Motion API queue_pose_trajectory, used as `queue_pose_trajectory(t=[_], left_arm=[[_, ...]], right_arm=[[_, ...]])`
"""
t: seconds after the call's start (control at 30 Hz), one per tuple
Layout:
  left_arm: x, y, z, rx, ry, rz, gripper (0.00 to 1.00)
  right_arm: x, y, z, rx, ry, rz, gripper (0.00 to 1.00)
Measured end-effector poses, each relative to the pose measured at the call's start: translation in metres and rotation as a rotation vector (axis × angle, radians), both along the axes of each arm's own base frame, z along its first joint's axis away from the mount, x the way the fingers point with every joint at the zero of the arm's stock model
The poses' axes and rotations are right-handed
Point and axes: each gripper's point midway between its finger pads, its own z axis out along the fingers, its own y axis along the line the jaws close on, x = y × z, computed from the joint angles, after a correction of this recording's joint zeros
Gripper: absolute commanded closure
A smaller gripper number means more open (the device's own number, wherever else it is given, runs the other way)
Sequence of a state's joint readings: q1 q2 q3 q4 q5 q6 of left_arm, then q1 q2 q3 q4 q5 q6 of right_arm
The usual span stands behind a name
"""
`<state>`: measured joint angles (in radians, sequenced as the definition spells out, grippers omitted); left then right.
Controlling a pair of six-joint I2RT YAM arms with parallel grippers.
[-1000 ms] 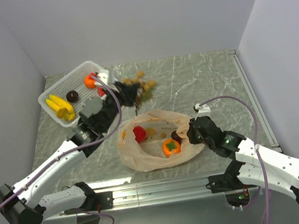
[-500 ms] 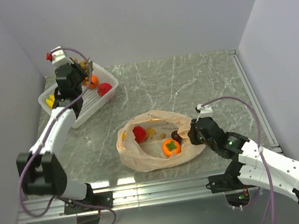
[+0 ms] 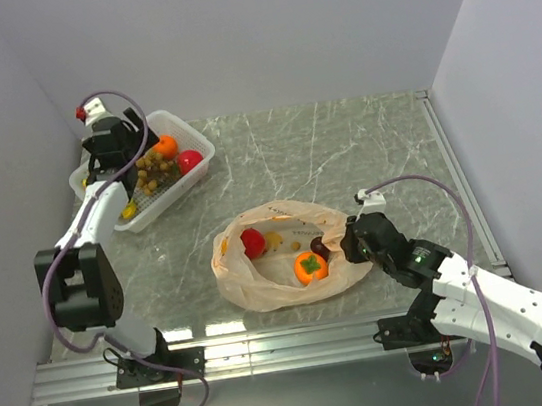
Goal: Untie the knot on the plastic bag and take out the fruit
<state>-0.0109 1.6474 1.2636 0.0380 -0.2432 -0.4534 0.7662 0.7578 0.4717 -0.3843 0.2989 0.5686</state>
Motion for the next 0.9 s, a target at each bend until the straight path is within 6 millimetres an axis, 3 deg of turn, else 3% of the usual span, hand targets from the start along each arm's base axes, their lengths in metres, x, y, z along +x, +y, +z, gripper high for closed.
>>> queue_pose_trajectory(t=[0.17, 0.23, 0.3, 0.37, 0.43, 0.53, 0.7, 0.8, 0.9], left_arm=[[-0.030, -0.021, 0.051, -0.066, -0.072, -0.056, 0.01], [-0.051, -0.043, 0.076, -0.082, -0.112, -0.114, 0.01], [-0.078, -0.085, 0.102, -0.096, -0.157, -0.228, 0.01], [-0.110, -0.142, 0.120, -0.117, -0.189, -0.396, 0.01], [-0.145, -0.196, 0.128, -0.137, -0.199, -0.567, 0.02], [-0.199, -0.260, 0.116, -0.164, -0.157, -0.800, 0.03], [-0.260, -0.317, 0.083, -0.154, -0.044, -1.021, 0.04], [-0.287, -0.347, 0.067, -0.126, -0.002, -1.101, 0.05], [-0.293, -0.369, 0.034, -0.067, 0.074, -1.108, 0.05]], right_arm=[[0.001, 0.000, -0.001, -0.006, 0.001, -0.002, 0.79], [0.001, -0.001, -0.002, -0.012, 0.001, -0.003, 0.80], [0.001, -0.001, -0.003, -0.018, 0.005, -0.003, 0.83], [0.001, -0.001, -0.004, -0.022, 0.009, -0.004, 0.86], [0.001, -0.001, -0.005, -0.024, 0.010, -0.005, 0.89], [0.002, -0.002, -0.005, -0.024, 0.008, -0.009, 0.92], [0.003, -0.001, -0.003, -0.011, 0.003, -0.018, 0.93], [0.004, 0.000, -0.001, 0.004, -0.005, -0.023, 0.94], [0.004, 0.000, 0.000, 0.014, -0.012, -0.025, 0.94]])
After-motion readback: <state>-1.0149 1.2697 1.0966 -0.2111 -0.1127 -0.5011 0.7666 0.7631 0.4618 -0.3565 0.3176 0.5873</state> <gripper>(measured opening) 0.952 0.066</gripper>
